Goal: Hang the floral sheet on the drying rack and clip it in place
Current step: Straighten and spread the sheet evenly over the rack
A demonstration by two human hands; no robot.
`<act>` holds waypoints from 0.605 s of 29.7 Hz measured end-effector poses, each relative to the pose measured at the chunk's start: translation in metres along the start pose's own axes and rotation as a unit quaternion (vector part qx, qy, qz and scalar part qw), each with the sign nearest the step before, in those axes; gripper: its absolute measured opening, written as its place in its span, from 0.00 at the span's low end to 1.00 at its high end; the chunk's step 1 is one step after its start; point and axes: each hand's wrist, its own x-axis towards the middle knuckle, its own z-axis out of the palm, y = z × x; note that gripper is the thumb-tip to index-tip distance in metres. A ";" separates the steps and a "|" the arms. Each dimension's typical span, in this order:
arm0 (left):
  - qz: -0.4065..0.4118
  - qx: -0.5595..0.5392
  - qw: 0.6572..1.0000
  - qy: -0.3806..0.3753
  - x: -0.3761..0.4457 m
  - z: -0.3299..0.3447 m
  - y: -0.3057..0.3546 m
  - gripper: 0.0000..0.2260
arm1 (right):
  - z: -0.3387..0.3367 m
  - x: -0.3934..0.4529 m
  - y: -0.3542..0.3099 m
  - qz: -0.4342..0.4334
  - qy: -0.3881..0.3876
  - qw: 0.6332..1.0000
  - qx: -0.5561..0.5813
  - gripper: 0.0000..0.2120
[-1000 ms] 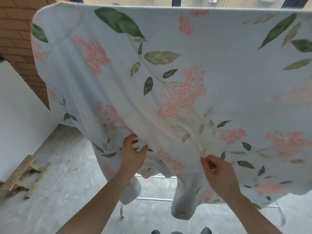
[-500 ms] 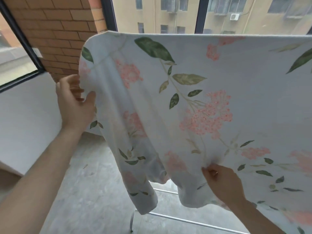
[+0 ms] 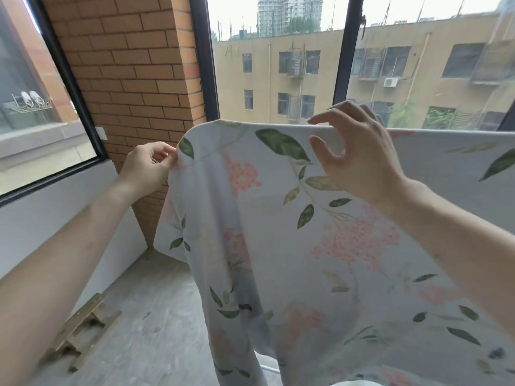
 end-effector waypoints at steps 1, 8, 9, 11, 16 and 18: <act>0.006 0.012 1.000 -0.005 0.001 -0.003 0.002 0.09 | -0.003 0.011 0.002 0.009 -0.019 0.999 -0.024 0.14; 0.032 0.062 0.996 0.060 0.033 -0.021 0.031 0.07 | -0.026 0.047 0.009 0.130 -0.162 0.978 0.000 0.17; 0.039 0.060 0.995 0.066 0.041 -0.023 0.041 0.08 | -0.032 0.050 0.009 0.150 -0.182 0.972 0.021 0.16; 0.056 0.066 0.994 0.073 0.057 -0.027 0.065 0.08 | -0.043 0.057 0.010 0.203 -0.224 0.951 0.057 0.13; 0.058 0.056 0.992 0.094 0.100 -0.025 0.120 0.08 | -0.043 0.073 0.024 0.261 -0.247 0.933 0.025 0.16; 0.035 0.081 0.995 0.036 0.112 -0.015 0.129 0.07 | -0.041 0.076 0.025 0.289 -0.269 0.919 0.014 0.16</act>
